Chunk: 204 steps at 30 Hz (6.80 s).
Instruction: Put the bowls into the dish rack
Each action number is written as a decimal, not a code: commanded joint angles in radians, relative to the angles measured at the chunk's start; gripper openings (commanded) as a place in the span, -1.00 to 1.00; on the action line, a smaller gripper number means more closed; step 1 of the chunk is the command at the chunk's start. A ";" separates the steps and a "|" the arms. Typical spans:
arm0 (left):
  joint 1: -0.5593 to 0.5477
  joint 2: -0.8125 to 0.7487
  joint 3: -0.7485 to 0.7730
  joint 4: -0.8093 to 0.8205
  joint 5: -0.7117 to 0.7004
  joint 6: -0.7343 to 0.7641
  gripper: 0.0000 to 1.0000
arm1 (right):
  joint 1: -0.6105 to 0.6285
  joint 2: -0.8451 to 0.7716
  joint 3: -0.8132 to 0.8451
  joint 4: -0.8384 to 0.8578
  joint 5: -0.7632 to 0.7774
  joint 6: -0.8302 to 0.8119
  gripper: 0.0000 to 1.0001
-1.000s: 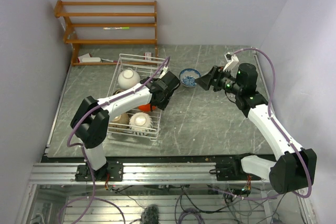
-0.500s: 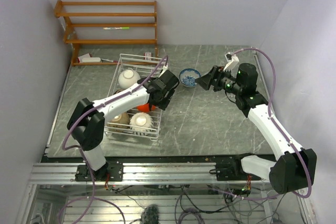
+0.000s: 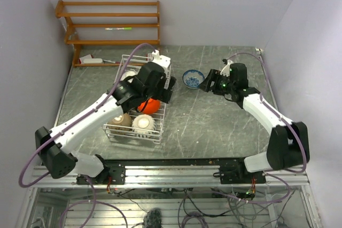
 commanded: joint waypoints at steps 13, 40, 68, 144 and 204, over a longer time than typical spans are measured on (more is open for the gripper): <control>-0.001 -0.198 -0.143 0.071 0.015 0.029 0.92 | -0.013 0.351 0.197 0.132 0.226 0.047 0.23; 0.000 -0.301 -0.187 0.061 -0.036 0.029 0.86 | -0.015 0.641 0.314 0.229 0.225 0.091 -0.77; 0.006 -0.359 -0.249 0.294 0.183 -0.185 0.99 | -0.134 0.537 -0.162 1.627 -0.517 0.990 -1.00; 0.008 -0.315 -0.444 0.724 -0.045 -0.299 -0.18 | 0.232 0.299 -0.022 1.210 -0.339 0.790 -1.00; 0.206 0.467 0.205 0.289 -0.184 0.361 -0.86 | -0.046 -0.106 -0.222 0.548 -0.343 0.353 0.17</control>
